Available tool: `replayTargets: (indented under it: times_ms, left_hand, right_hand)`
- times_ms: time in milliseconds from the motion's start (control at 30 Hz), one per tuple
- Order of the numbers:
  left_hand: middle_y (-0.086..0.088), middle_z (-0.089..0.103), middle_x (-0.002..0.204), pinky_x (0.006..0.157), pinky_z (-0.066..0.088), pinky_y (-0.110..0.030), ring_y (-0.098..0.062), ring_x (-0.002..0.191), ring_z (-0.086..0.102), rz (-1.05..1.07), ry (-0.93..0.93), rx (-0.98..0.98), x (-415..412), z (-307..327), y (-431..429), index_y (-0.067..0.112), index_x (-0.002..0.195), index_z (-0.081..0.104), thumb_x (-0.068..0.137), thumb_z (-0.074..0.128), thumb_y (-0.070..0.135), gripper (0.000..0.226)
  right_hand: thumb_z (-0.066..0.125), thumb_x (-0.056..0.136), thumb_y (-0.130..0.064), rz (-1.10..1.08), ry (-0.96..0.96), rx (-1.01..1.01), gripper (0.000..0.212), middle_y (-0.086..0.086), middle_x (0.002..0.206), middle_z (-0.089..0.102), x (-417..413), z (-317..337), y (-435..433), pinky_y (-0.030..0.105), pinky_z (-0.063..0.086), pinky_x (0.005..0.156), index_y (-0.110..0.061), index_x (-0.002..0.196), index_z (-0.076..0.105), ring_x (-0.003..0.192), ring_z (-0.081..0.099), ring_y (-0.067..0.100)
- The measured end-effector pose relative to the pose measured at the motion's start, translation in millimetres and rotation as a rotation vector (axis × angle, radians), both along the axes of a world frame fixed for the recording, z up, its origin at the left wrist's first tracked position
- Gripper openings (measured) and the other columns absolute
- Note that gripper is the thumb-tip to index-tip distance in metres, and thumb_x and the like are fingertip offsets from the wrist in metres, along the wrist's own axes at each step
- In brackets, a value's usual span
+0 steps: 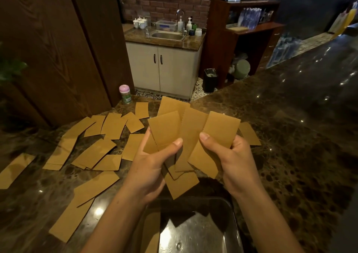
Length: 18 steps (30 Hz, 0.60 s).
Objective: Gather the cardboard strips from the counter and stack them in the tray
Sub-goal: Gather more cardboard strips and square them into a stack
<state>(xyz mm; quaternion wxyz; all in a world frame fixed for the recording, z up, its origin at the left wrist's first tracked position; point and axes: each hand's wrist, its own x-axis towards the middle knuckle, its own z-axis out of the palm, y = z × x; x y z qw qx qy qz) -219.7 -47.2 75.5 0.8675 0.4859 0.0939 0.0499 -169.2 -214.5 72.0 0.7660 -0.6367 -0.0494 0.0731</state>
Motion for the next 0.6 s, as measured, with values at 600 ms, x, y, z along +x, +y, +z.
replayTargets:
  times_ms: [600]
  left_hand:
    - [-0.013, 0.078, 0.108, 0.083, 0.061, -0.044, -0.031, 0.099, 0.075, 0.105, 0.098, 0.088, -3.1, -3.9, -1.1, 0.012, 0.122, 0.065, 0.072, 0.078, 0.016, 0.052]
  right_hand:
    - [0.074, 0.091, -0.009, 0.025, -0.014, 0.069, 0.022, 0.008, 0.106, 0.081, 1.5, 2.3, 2.8, 0.038, 0.065, 0.081, -0.010, 0.113, 0.073, 0.098, 0.079, 0.026]
